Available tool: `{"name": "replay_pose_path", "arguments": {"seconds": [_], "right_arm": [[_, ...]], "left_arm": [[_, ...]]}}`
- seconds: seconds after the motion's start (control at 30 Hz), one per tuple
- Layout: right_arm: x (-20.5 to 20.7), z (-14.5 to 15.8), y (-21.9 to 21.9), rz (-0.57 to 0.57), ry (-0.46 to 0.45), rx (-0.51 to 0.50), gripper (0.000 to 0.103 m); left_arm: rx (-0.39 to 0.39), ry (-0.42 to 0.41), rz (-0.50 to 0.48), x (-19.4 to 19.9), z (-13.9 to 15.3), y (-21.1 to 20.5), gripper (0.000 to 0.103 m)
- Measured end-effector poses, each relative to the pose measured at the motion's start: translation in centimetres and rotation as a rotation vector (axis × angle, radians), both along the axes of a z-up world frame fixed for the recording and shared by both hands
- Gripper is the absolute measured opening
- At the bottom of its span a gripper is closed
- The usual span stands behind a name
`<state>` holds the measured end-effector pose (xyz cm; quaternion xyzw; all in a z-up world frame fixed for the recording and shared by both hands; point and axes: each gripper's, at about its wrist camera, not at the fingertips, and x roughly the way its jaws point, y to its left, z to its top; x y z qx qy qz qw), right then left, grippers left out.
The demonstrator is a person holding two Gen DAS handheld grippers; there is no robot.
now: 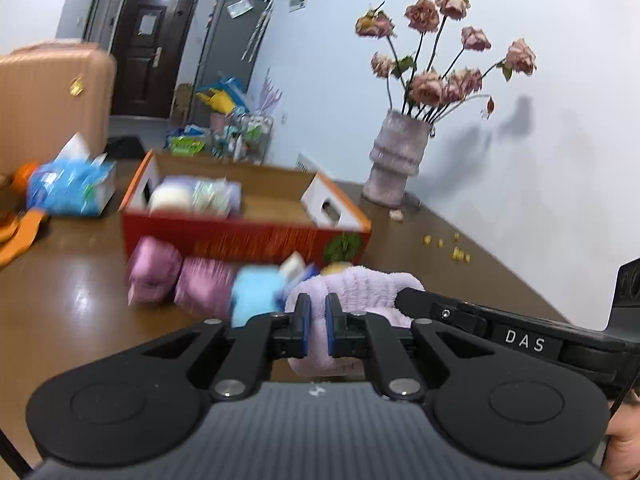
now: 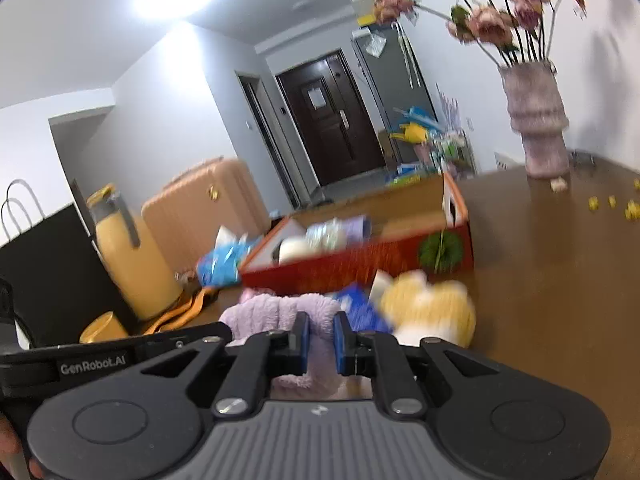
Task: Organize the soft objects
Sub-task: 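Close both tools on the lilac fuzzy knit bundle, then carry the lilac bundle into the box with both tools and open them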
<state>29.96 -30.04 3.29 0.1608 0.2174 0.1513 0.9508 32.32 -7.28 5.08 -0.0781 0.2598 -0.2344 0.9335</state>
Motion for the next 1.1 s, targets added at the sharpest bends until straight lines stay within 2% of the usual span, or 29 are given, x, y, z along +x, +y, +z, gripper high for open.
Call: {"name": "replay_pose_path", "arguments": {"seconds": [0.13, 0.27, 0.4, 0.5, 0.57, 0.67, 0.7, 0.8, 0.87, 0.93, 1.07, 1.1], "right_arm": [[6.1, 2.6, -1.7, -0.002, -0.029, 0.007, 0.012], [15.7, 4.8, -3.3, 0.013, 0.011, 0.015, 0.012], [26.7, 4.6, -4.2, 0.017, 0.127, 0.01, 0.012], [33.5, 2.7, -4.3, 0.005, 0.229, -0.016, 0.012], [37.3, 0.8, -4.2, -0.015, 0.283, -0.026, 0.012], [41.1, -1.4, -3.5, -0.042, 0.335, -0.073, 0.013], [42.0, -2.0, -3.3, -0.043, 0.352, -0.077, 0.016], [44.0, -3.2, -3.0, -0.091, 0.405, -0.065, 0.024], [43.9, -3.2, -3.1, -0.103, 0.391, -0.045, 0.029], [43.5, -2.9, -3.4, -0.105, 0.373, -0.047, 0.037], [41.1, 0.1, -3.7, -0.109, 0.316, -0.053, 0.037], [40.1, 1.3, -4.0, -0.105, 0.298, -0.057, 0.04]], "left_arm": [[-0.02, -0.011, -0.009, 6.8, 2.6, -1.4, 0.008], [-0.016, 0.018, 0.016, 16.2, 3.9, -2.9, 0.008], [0.018, 0.145, 0.048, 27.1, 1.9, -4.7, 0.008], [0.048, 0.227, 0.059, 33.1, -0.6, -5.7, 0.007], [0.09, 0.241, 0.08, 35.6, -1.8, -6.3, 0.008], [0.167, 0.241, 0.095, 38.3, -3.1, -7.4, 0.008], [0.182, 0.237, 0.104, 38.8, -3.6, -7.4, 0.008], [0.182, 0.258, 0.113, 40.1, -4.7, -7.1, 0.01], [0.166, 0.262, 0.109, 39.9, -4.7, -6.6, 0.01], [0.179, 0.244, 0.114, 39.4, -4.2, -5.9, 0.01], [0.196, 0.205, 0.142, 37.1, -1.4, -4.3, 0.011], [0.207, 0.183, 0.15, 36.1, -0.2, -3.7, 0.014]]}}
